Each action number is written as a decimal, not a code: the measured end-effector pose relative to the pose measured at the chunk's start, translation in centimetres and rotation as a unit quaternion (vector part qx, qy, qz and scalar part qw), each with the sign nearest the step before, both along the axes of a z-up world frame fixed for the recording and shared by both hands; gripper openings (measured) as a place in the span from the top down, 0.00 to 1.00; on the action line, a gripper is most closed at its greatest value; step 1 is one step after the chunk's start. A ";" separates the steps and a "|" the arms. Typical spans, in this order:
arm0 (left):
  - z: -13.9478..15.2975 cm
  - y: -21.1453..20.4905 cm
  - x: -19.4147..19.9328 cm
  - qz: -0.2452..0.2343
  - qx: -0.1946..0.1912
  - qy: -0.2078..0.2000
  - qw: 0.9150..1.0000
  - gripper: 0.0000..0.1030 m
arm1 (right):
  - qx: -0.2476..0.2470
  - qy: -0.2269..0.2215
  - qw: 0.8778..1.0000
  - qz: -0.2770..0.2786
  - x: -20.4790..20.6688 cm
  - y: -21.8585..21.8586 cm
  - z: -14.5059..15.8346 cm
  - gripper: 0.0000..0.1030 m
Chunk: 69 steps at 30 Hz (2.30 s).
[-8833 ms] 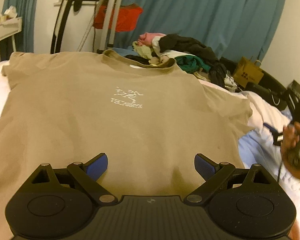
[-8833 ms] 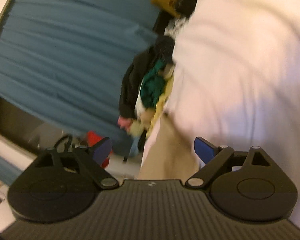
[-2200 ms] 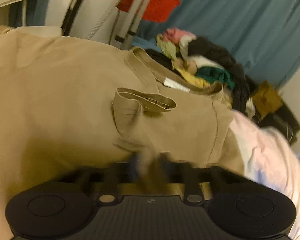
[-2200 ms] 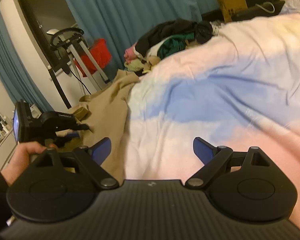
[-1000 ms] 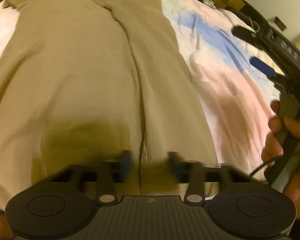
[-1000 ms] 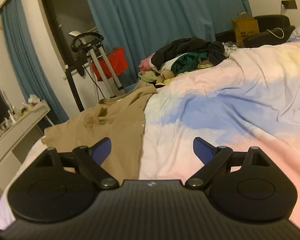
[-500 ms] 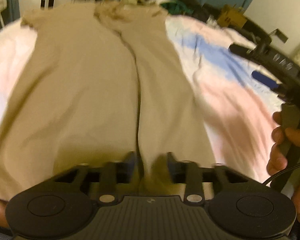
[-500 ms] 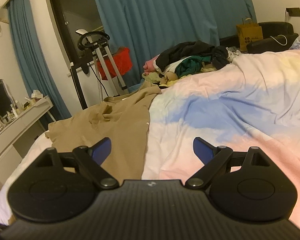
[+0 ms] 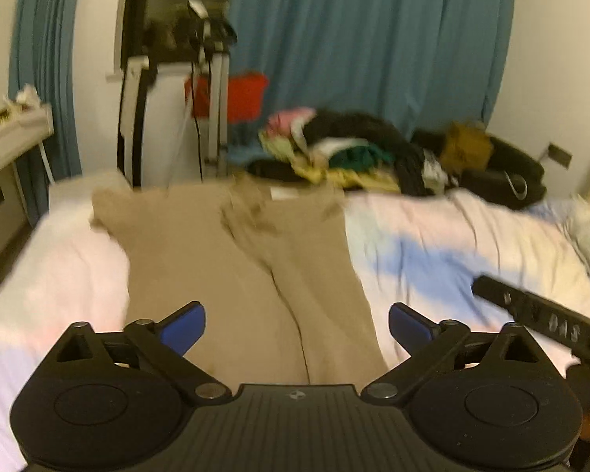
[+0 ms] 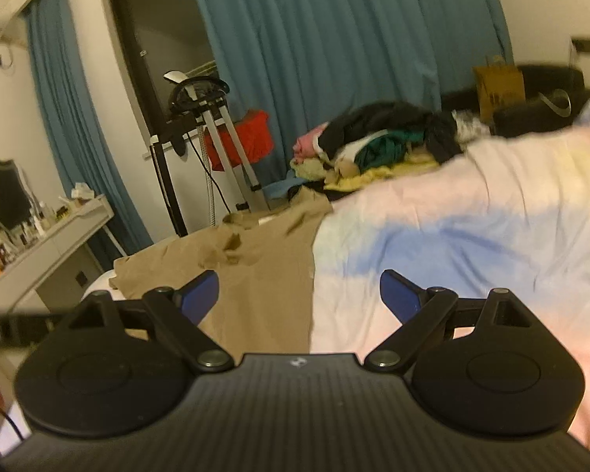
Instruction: Fold clothes
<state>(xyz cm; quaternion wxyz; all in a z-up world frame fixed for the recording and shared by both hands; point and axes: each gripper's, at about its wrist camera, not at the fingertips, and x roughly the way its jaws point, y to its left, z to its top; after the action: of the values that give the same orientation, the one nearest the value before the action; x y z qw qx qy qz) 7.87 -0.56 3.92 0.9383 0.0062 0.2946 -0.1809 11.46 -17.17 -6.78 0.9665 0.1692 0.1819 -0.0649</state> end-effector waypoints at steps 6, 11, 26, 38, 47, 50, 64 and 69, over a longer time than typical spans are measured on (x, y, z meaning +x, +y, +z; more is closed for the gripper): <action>0.3 3.7 3.1 0.020 -0.041 -0.010 0.999 0.01 | -0.025 0.043 0.997 0.065 6.5 2.1 0.2 0.12; -2.9 8.3 4.3 0.027 -0.035 -0.015 0.999 0.01 | -0.040 0.098 0.986 0.131 17.8 6.5 -3.2 0.13; -10.5 18.0 13.5 0.144 -0.166 0.090 0.971 0.03 | -0.174 0.099 0.909 0.365 41.5 30.2 -9.4 0.13; -10.9 17.5 12.5 0.139 -0.193 0.100 0.966 0.04 | -0.094 -0.016 0.967 0.236 39.8 22.7 -4.7 0.91; -9.6 14.9 9.6 0.087 -0.191 0.084 0.974 0.03 | -0.014 -0.068 0.997 0.038 34.0 5.5 -3.3 0.91; -9.9 13.2 9.6 0.078 -0.165 0.082 0.980 0.03 | 0.006 -0.022 1.000 0.004 34.4 1.7 -6.8 0.91; -9.9 8.4 9.9 0.058 -0.083 0.061 0.993 0.03 | -0.009 0.020 0.999 0.044 32.4 3.3 -8.0 0.14; -8.1 8.5 8.1 0.058 -0.058 0.020 0.996 0.03 | -0.031 0.005 0.998 0.061 26.1 5.2 -4.0 0.14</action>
<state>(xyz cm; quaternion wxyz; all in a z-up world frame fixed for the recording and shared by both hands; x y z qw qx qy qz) 16.02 7.96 -4.18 0.9399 -0.0693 0.3022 -0.1430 37.57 -11.96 -10.76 0.9725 0.1278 0.1942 -0.0126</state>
